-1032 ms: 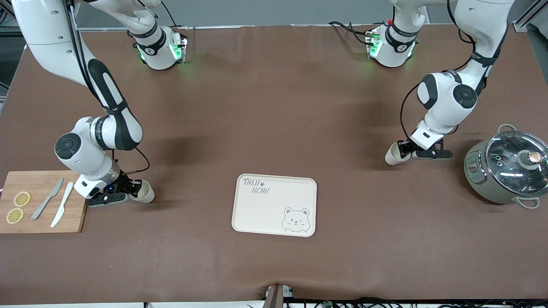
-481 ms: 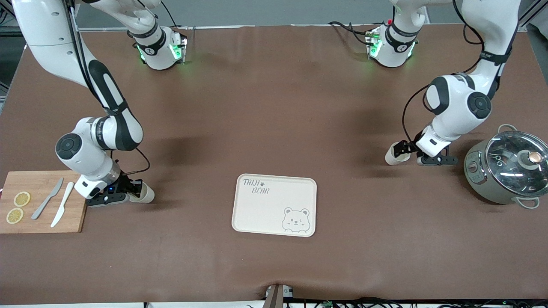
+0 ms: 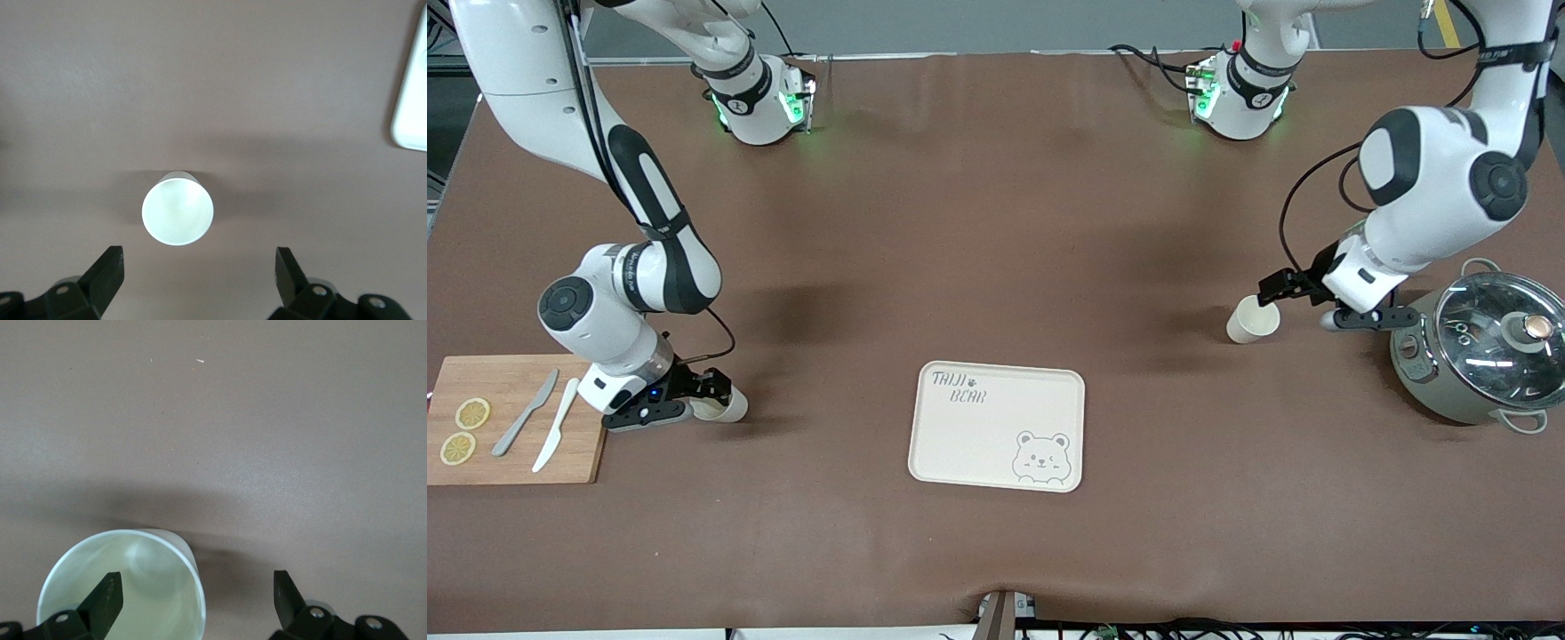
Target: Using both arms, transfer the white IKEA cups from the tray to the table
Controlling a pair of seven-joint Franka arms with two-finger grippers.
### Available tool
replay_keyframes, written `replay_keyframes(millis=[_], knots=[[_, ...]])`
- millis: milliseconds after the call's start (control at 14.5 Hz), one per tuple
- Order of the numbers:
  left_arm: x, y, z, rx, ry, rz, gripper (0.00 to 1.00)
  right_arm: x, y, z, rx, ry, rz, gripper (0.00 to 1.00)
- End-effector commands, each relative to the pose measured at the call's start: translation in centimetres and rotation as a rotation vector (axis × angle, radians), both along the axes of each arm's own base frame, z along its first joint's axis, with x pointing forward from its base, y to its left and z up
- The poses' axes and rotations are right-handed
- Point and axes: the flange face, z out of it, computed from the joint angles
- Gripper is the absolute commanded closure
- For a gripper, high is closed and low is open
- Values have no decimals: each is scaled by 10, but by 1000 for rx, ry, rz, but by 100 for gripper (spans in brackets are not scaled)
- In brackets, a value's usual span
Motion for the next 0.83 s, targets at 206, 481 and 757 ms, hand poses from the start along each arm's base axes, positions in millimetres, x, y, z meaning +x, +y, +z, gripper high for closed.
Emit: replay_keyframes(millis=[206,481,757], knots=[[42,-2,105,37,9,30,0,22,-11,45,12,3,4,0],[40,-8,172,82,-7,-4,0,51,-14,122,31,134,2,0],[37,-1,228,116,-44,-30,0,61,-9,210,39,202,6,0]])
